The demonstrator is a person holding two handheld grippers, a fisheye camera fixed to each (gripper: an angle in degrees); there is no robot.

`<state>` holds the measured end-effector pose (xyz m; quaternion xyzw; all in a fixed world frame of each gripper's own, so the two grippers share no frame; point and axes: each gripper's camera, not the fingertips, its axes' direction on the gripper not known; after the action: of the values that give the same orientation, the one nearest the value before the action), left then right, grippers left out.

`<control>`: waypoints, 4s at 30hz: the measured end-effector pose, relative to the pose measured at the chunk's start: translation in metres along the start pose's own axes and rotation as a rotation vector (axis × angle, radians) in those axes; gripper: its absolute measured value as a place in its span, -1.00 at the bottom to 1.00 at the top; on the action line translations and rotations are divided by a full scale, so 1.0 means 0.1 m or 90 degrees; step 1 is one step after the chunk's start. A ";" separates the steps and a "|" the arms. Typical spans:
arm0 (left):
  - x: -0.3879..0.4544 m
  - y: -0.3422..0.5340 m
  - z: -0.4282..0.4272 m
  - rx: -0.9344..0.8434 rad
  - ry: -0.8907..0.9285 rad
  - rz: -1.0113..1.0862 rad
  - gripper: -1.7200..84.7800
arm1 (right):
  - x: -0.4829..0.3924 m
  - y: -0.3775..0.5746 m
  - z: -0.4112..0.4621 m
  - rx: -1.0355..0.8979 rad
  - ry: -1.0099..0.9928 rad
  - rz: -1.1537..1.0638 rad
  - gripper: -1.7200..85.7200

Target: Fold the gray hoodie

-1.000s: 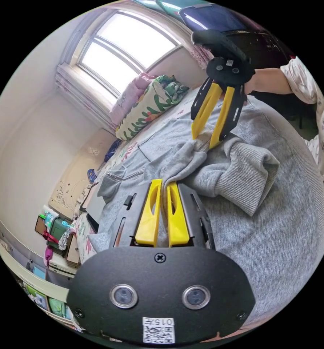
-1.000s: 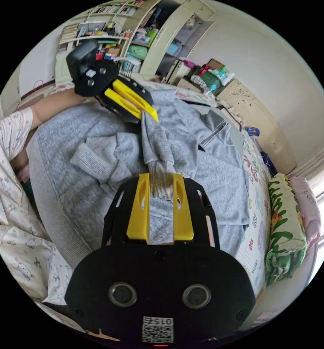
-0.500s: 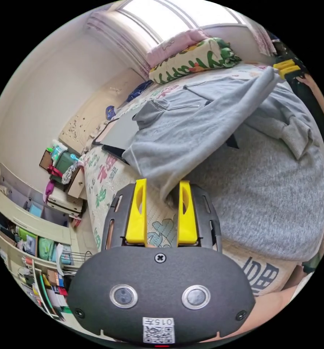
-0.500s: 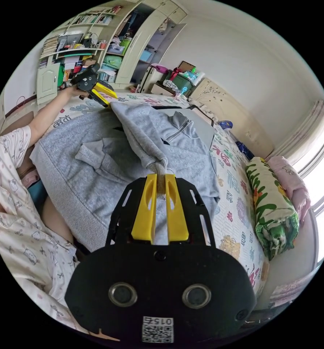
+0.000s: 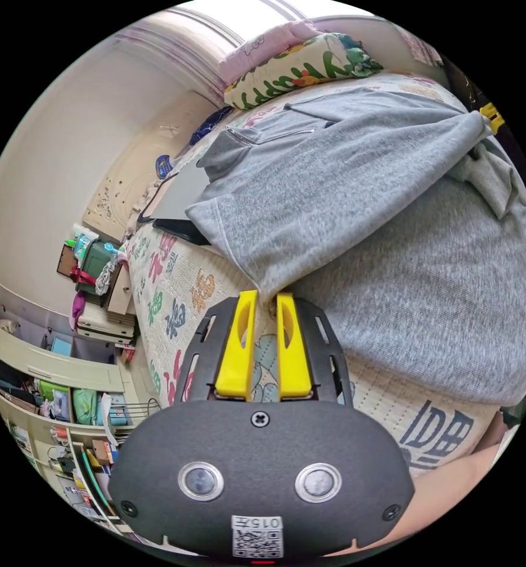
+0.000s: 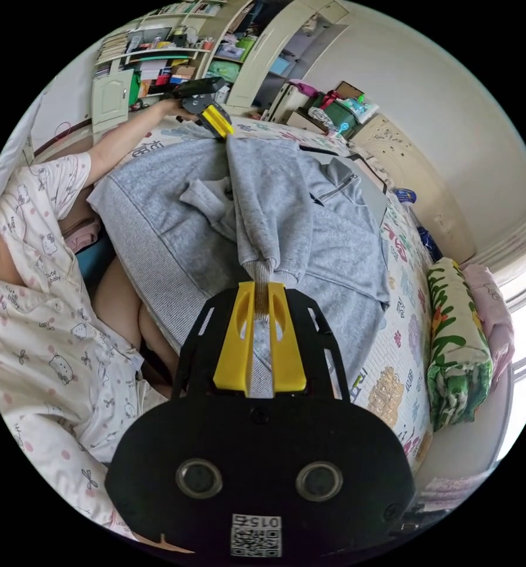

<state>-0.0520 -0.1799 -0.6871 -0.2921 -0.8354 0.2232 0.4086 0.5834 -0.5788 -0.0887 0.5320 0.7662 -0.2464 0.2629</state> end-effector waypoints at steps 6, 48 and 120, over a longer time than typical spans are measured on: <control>-0.03 0.02 0.00 0.003 0.010 0.029 -0.89 | 0.20 -0.03 -0.33 -0.016 -0.045 0.016 -0.86; -1.48 -0.31 -1.05 0.252 0.058 -0.142 -0.81 | 1.87 -1.17 -2.81 0.144 -0.155 0.283 -0.81; -2.65 -2.07 1.76 0.021 0.070 -0.281 -0.93 | 4.18 -5.41 -0.61 0.023 -0.188 0.252 -0.87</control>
<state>-0.1273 -0.5320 -0.8069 -0.1071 -0.8520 0.1256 0.4968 -0.0601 -0.4211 -0.2683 0.6344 0.5960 -0.2788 0.4057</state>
